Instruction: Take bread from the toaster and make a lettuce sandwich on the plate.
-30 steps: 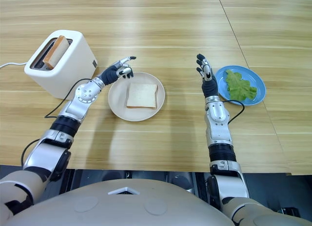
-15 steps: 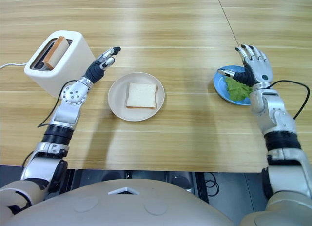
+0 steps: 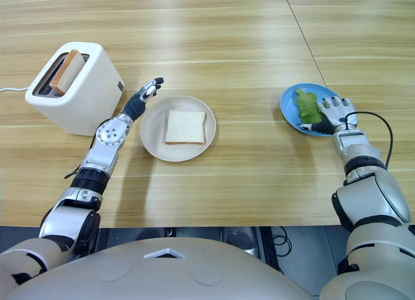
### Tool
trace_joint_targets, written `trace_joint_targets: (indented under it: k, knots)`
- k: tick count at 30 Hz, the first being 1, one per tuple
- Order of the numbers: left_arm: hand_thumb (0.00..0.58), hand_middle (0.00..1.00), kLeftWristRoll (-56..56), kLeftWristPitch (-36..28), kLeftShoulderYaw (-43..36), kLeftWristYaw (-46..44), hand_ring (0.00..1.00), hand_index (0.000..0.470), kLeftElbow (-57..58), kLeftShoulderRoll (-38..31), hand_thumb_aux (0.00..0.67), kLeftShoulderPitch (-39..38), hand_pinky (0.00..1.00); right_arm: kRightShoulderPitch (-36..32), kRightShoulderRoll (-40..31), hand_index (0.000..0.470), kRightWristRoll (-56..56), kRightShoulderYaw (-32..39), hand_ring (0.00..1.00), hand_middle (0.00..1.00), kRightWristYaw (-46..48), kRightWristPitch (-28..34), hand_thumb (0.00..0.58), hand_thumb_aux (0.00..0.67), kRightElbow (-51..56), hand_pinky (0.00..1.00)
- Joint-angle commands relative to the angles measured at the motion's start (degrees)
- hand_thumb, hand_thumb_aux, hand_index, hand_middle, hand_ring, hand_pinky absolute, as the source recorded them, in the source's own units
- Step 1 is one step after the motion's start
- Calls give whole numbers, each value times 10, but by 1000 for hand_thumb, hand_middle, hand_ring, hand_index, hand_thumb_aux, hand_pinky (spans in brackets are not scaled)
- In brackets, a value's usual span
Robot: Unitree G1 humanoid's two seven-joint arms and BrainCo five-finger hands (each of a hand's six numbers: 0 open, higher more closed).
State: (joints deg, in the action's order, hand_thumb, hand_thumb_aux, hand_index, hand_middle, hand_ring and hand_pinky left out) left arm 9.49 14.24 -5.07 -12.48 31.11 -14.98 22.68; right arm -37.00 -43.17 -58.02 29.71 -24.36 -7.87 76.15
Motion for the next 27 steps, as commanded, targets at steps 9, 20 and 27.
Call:
trace_joint_targets:
  k: [9, 20, 27]
  knots:
    - [0, 0, 6, -3, -16, 0, 0, 0, 2, 5, 0, -7, 0, 2, 0, 460, 44, 19, 86, 86, 52, 3, 580, 670, 22, 86]
    - [0, 0, 4, -4, -15, 1, 0, 0, 3, 8, 0, -8, 0, 2, -12, 460, 73, 19, 839, 839, 26, -17, 580, 670, 9, 839]
    - [0, 0, -6, -4, 0, 12, 0, 0, 4, 7, 0, -8, 0, 3, -44, 460, 91, 2, 1000, 1000, -43, -51, 580, 670, -65, 1000]
